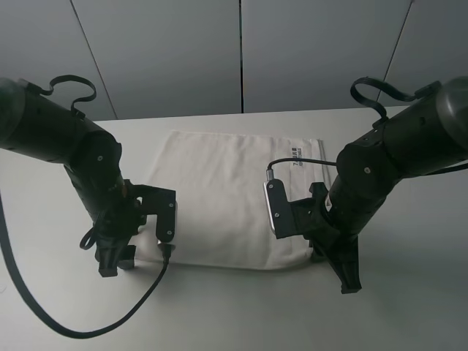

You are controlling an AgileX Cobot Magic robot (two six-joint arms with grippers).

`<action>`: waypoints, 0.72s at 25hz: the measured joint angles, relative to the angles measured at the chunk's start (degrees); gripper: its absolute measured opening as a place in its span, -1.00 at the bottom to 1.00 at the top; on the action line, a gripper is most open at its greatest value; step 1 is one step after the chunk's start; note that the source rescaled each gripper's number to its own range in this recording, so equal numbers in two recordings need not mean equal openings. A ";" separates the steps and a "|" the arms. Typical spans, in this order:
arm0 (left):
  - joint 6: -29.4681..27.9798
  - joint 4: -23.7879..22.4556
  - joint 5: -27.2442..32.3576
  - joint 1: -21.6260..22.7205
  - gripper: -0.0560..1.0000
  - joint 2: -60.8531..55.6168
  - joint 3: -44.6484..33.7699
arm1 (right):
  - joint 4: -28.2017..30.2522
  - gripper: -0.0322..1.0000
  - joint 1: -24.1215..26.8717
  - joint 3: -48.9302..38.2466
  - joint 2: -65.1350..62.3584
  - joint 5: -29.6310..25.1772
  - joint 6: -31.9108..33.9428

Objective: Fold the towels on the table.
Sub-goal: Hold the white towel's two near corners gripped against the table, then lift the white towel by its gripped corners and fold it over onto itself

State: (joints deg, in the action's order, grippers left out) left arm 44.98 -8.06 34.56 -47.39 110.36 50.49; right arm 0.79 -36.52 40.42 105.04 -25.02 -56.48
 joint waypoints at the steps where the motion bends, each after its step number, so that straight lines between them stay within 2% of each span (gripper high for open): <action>1: 0.00 -0.39 -0.28 0.00 0.10 0.10 0.00 | 0.00 -0.94 0.00 0.00 0.00 0.00 0.00; 4: 0.00 -1.02 -1.36 0.00 -0.60 0.10 0.04 | -0.26 -0.94 0.00 0.00 0.00 0.43 0.33; 6: 0.00 -1.02 -1.97 0.00 -0.85 0.10 0.04 | -1.73 -0.94 0.00 -0.10 0.00 0.86 0.56; 9: 0.00 -1.15 -2.22 0.00 -0.88 0.10 0.04 | -4.93 -0.94 0.00 -0.12 0.00 1.66 0.79; 18: -1.13 -1.03 -1.95 0.00 -0.88 0.10 0.04 | -9.66 -0.94 0.00 -0.12 0.00 1.82 0.79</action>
State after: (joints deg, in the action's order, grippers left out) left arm 43.85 -9.10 32.61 -47.39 110.45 50.52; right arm -8.87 -36.52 40.30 105.04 -23.20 -55.70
